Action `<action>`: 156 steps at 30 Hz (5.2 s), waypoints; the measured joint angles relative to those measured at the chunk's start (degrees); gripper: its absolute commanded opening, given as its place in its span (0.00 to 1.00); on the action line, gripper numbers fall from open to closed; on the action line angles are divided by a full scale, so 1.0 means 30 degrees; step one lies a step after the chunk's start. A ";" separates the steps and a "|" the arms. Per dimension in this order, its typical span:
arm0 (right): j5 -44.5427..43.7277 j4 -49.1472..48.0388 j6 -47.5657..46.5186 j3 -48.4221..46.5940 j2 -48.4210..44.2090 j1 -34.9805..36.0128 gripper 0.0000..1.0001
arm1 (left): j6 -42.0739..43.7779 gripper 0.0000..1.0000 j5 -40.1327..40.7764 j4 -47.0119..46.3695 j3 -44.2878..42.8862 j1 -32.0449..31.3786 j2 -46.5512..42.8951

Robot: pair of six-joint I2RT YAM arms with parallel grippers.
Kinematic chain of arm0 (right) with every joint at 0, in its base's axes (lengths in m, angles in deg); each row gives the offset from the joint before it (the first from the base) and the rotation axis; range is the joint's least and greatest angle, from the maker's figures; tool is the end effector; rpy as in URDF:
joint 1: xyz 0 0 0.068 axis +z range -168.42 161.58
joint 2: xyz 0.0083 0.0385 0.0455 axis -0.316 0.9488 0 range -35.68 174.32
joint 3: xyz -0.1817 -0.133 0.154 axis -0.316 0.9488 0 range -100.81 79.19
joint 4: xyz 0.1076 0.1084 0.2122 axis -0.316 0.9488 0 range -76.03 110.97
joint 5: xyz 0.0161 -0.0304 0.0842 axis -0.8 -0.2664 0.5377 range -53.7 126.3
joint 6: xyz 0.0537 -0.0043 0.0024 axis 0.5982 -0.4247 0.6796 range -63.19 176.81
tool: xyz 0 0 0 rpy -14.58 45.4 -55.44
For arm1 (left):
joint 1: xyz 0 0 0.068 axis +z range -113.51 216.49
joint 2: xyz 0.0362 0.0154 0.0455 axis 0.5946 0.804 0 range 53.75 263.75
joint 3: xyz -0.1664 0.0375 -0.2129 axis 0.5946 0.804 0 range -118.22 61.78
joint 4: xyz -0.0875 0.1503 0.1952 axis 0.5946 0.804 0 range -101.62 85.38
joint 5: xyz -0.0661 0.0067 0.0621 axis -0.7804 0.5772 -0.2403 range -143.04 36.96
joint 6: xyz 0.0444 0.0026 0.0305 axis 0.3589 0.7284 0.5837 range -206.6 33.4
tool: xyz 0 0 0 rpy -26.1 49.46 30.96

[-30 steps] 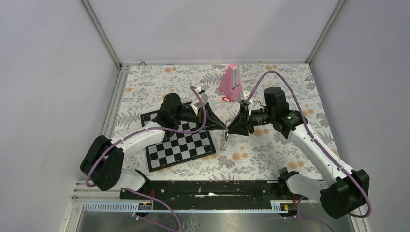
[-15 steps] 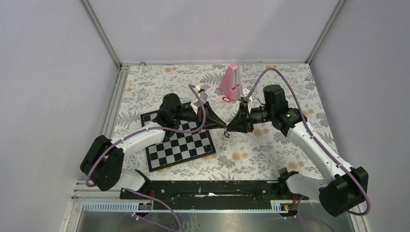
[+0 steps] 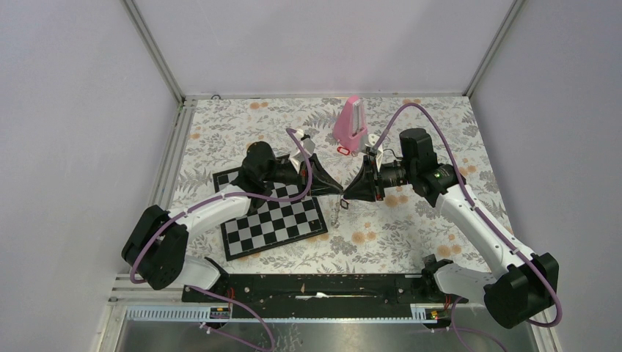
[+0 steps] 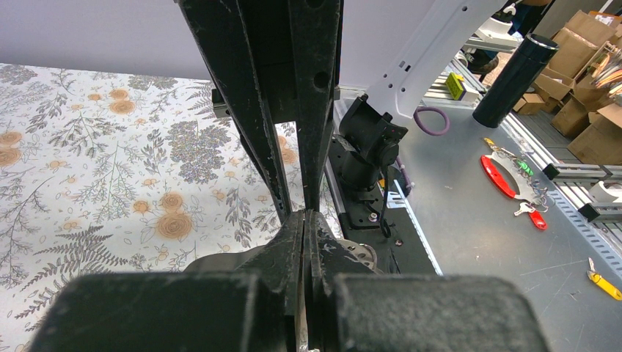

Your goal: Put the keys on the keyring

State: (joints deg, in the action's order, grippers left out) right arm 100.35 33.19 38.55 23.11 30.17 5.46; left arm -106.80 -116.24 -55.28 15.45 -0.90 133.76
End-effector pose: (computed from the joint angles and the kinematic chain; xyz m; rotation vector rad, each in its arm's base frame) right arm 0.2083 0.1273 0.3285 -1.2954 1.4745 1.2038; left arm 0.2191 -0.2074 0.3032 1.2055 1.2127 -1.5352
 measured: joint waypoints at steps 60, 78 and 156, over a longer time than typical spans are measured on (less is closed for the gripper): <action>-1.1519 1.6422 -0.6470 -1.1351 0.5472 0.3177 0.00 | 0.7308 0.39 0.0998 0.7555 -0.3351 -0.0517 0.1078; -1.1482 1.6334 -0.6331 -1.1096 0.5391 0.3198 0.00 | 0.5479 0.28 0.0896 0.4306 -0.2382 -0.1231 0.1953; -1.1016 1.3886 -0.5654 -0.8131 0.3402 0.3242 0.00 | 0.1413 0.22 0.0423 -0.2448 -0.0393 -0.1464 0.3359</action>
State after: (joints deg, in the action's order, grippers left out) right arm 67.30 74.85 21.59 -1.28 40.37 15.18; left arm -102.56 -114.97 -62.63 14.27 -5.29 143.84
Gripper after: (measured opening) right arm 0.019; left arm 0.233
